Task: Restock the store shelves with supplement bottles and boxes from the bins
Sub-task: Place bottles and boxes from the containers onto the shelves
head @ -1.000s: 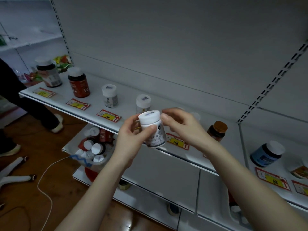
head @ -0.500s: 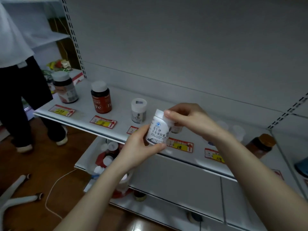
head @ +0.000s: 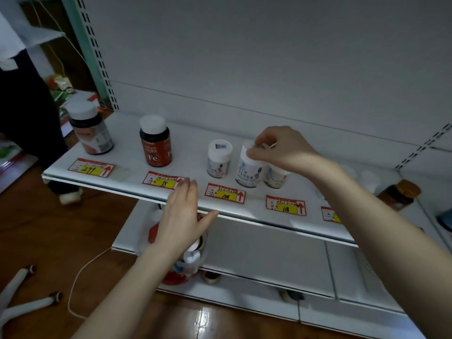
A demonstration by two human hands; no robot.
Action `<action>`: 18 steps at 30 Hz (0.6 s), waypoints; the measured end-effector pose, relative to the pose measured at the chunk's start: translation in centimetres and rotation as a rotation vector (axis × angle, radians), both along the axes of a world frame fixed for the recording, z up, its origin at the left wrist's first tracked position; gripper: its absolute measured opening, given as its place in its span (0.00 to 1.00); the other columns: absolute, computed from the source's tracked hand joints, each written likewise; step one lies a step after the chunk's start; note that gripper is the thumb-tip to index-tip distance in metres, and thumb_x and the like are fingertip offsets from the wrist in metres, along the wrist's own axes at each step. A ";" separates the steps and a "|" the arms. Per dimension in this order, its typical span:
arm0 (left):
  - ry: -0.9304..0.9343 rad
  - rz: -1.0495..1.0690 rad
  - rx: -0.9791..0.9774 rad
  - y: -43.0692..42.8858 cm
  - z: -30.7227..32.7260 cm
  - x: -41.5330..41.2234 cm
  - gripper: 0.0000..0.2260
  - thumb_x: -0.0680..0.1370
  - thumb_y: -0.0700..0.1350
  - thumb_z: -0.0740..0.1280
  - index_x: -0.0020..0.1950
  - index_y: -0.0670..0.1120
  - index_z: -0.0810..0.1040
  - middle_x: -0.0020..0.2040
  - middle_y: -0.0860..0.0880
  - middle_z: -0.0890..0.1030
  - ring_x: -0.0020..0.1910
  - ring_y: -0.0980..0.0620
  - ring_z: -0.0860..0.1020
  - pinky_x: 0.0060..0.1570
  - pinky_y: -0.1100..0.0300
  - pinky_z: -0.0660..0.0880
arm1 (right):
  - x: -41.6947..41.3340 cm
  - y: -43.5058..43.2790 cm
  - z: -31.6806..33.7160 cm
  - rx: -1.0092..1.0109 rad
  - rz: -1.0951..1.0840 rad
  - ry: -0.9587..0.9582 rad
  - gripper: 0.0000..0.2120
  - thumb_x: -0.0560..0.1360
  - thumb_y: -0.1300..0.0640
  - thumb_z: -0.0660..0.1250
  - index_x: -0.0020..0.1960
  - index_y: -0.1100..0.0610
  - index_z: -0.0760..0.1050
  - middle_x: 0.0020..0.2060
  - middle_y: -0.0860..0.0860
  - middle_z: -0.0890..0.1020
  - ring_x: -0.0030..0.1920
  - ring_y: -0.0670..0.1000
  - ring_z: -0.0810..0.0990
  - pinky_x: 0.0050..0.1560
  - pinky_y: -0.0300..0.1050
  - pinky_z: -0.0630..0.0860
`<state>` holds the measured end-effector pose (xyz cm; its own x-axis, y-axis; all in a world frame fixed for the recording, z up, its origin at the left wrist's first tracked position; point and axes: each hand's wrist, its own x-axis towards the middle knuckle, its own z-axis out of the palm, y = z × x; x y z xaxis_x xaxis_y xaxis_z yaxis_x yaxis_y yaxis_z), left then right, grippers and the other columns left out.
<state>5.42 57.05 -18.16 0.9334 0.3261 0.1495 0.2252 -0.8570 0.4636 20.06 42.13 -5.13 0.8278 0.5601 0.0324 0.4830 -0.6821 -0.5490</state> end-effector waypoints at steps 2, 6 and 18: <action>0.060 -0.008 0.090 0.4 -1.1 0.2 0.37 0.70 0.62 0.57 0.63 0.31 0.71 0.61 0.31 0.73 0.61 0.32 0.73 0.59 0.40 0.69 | 0.6 0.6 -0.7 -0.041 0.012 -0.010 0.15 0.72 0.50 0.68 0.56 0.55 0.74 0.50 0.48 0.72 0.49 0.47 0.71 0.42 0.37 0.64; 0.102 -0.051 0.215 0.3 -2.1 0.0 0.39 0.70 0.65 0.55 0.65 0.33 0.71 0.64 0.34 0.73 0.65 0.36 0.71 0.60 0.41 0.68 | 1.5 1.2 -2.4 -0.033 0.014 -0.020 0.14 0.74 0.53 0.67 0.56 0.58 0.73 0.49 0.48 0.71 0.47 0.47 0.69 0.36 0.30 0.61; 0.082 -0.075 0.293 0.3 -4.1 0.0 0.37 0.66 0.59 0.73 0.65 0.35 0.71 0.65 0.36 0.73 0.65 0.38 0.71 0.61 0.43 0.59 | 2.7 2.6 -5.3 -0.008 0.048 0.029 0.14 0.74 0.55 0.67 0.57 0.60 0.73 0.56 0.54 0.75 0.48 0.46 0.69 0.34 0.35 0.60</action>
<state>5.41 57.39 -22.29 0.9661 0.2102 0.1501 0.1828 -0.9670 0.1774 22.76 44.74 -10.40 0.8003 0.5996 0.0039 0.4992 -0.6626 -0.5583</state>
